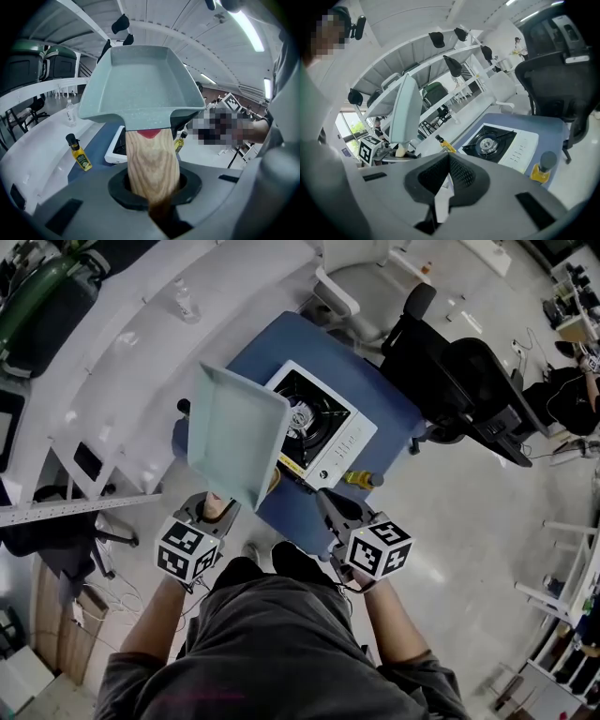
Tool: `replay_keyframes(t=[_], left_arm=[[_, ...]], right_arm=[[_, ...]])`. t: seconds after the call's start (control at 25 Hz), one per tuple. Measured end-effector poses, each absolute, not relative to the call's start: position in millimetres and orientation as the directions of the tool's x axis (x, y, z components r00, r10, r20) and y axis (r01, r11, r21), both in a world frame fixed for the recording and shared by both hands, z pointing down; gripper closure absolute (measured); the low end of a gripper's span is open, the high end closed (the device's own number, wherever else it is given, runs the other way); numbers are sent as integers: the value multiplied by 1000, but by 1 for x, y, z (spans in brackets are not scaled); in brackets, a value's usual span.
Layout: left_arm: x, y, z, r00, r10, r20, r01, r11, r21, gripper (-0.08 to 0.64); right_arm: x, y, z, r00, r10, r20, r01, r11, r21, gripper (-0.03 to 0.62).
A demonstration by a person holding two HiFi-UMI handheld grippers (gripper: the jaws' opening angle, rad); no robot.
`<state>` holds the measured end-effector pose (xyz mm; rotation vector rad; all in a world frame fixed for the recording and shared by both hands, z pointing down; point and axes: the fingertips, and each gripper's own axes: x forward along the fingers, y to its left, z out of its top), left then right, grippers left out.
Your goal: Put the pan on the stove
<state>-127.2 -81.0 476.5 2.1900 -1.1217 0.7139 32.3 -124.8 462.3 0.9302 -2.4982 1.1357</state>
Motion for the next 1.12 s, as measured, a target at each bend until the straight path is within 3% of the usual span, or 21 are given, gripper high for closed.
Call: replay_keyframes(t=[0.52,1.12], left_arm=[[-105,-129,520,474,-453,755,-832,-511,216,503],[-110,-168,587,458,-268,848,-758,-616,214,503]], right_arm=[[55,-158,495,-769,-442,462,-636,458,-621,589],[54,-159,529,-708,-493,505,-687,318,-653,589]])
